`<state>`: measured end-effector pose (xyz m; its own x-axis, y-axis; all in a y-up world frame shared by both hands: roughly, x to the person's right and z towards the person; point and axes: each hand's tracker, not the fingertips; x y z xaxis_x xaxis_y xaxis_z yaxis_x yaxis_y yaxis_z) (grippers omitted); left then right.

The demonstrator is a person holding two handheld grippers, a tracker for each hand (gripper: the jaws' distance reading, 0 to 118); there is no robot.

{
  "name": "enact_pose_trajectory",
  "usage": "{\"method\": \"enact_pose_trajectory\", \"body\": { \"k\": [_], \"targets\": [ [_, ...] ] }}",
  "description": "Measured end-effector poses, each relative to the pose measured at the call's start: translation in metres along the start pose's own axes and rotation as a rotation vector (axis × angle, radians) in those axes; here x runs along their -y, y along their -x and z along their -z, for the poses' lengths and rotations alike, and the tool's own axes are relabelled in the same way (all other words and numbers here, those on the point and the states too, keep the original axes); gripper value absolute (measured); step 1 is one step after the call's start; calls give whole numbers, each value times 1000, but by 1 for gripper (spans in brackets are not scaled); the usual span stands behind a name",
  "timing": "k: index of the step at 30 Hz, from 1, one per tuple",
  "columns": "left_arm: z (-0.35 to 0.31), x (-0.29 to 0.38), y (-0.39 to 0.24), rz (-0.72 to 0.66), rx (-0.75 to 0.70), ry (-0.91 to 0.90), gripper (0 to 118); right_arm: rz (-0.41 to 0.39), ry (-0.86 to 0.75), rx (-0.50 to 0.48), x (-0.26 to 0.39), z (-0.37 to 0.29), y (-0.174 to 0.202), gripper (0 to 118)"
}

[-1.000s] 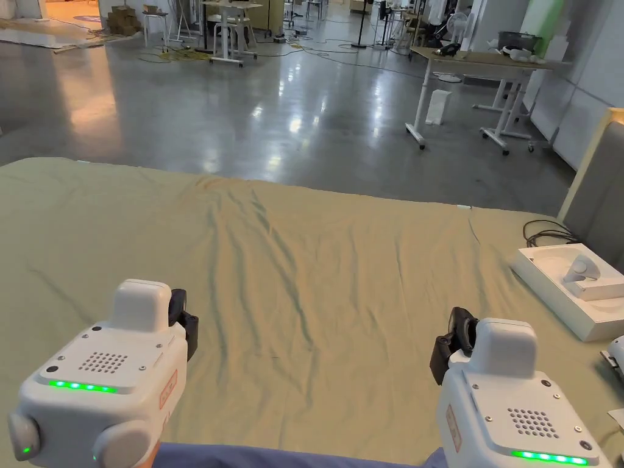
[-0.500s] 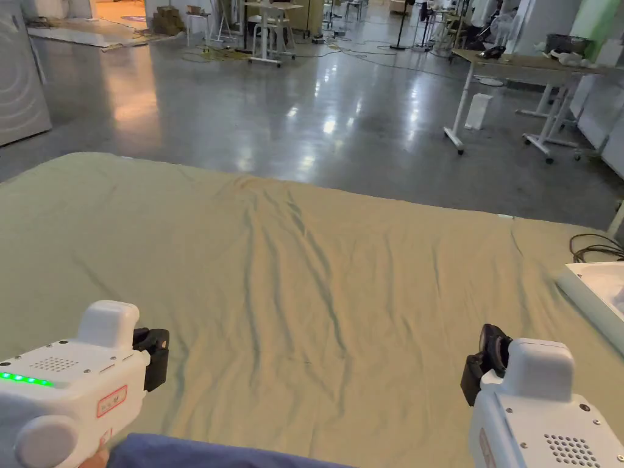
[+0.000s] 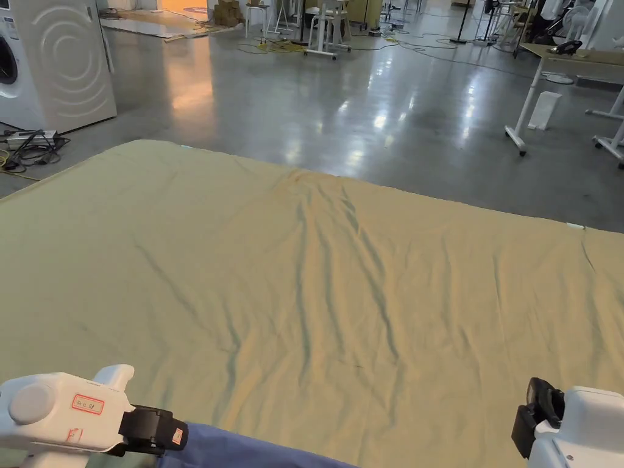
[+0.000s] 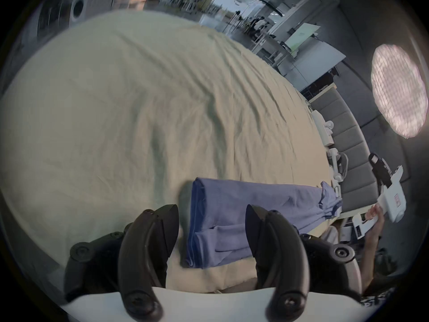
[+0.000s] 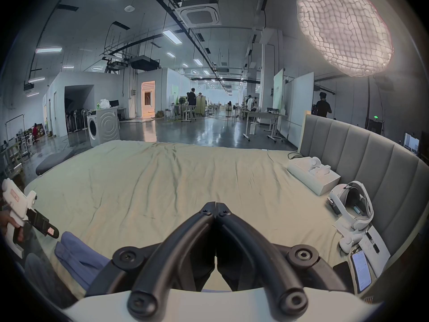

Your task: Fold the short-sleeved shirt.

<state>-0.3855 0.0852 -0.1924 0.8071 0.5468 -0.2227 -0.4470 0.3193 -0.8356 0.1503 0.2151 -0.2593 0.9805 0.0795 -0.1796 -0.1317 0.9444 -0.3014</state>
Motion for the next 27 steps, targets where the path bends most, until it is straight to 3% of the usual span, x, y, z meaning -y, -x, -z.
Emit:
{"method": "enact_pose_trajectory", "body": {
  "k": [3, 12, 22, 25, 27],
  "targets": [
    [13, -2, 21, -45, 20, 40, 64, -12, 14, 6, 3, 0, -1, 0],
    [22, 5, 46, -282, 344, 68, 65, -16, 61, 26, 13, 4, -3, 0],
    [54, 17, 5, -207, 507, 187, 65, -12, 95, 21, 18, 8, 2, 0],
    [58, 7, 17, -178, 472, 172, 57, -15, 98, 18, 19, 8, 3, 0],
    [53, 10, 11, -151, 409, 161, 40, -19, 100, 18, 19, 7, 4, 0]
  ]
}}
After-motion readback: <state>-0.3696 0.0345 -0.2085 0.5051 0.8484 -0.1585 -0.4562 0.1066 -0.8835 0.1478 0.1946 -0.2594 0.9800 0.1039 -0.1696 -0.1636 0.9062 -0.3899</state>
